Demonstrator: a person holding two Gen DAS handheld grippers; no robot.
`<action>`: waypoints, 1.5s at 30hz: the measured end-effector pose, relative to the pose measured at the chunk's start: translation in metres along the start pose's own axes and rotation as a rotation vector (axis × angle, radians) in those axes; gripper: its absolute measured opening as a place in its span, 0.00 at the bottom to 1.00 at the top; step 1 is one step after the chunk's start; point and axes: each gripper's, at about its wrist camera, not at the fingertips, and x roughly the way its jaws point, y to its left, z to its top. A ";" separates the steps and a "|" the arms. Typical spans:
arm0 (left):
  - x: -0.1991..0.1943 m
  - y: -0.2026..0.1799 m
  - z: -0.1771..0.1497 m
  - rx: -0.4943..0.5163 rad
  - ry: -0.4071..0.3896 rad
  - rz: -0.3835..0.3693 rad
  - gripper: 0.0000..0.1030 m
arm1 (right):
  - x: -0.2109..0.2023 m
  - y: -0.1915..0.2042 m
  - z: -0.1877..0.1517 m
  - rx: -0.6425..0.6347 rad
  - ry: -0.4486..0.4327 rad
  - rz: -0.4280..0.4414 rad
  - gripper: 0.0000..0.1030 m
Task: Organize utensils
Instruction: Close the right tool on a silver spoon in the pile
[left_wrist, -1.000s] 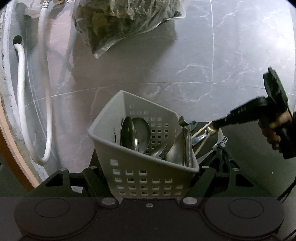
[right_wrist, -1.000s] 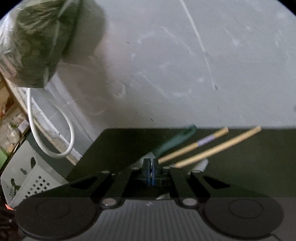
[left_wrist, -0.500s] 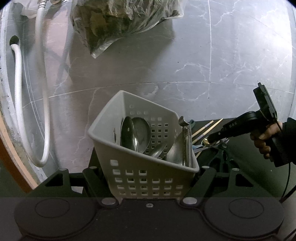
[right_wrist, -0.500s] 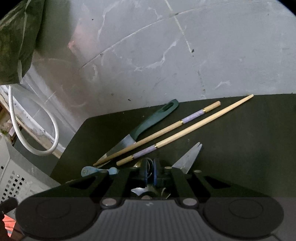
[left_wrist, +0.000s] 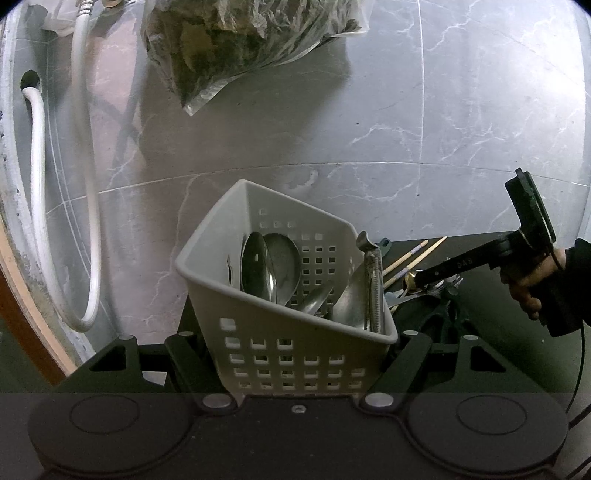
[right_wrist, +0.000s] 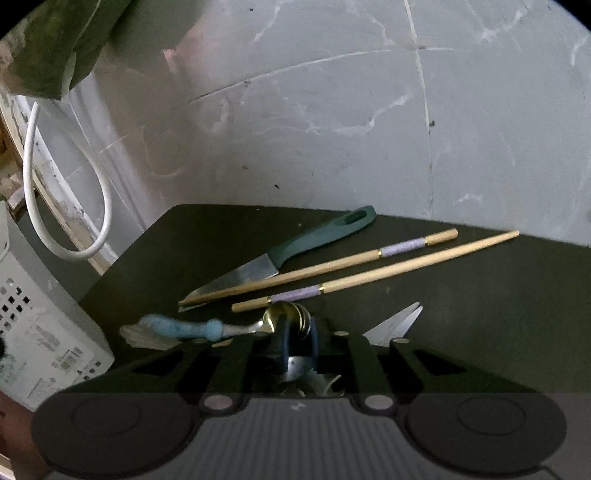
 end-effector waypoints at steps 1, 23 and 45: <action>0.000 0.000 0.000 -0.001 0.000 0.000 0.74 | -0.001 -0.003 0.000 0.008 -0.002 -0.002 0.12; 0.000 -0.001 0.001 -0.014 0.004 0.028 0.75 | 0.008 -0.005 0.026 -0.356 0.120 0.097 0.19; -0.003 0.001 0.000 -0.041 0.010 0.078 0.75 | 0.024 0.008 0.048 -0.625 0.239 0.164 0.34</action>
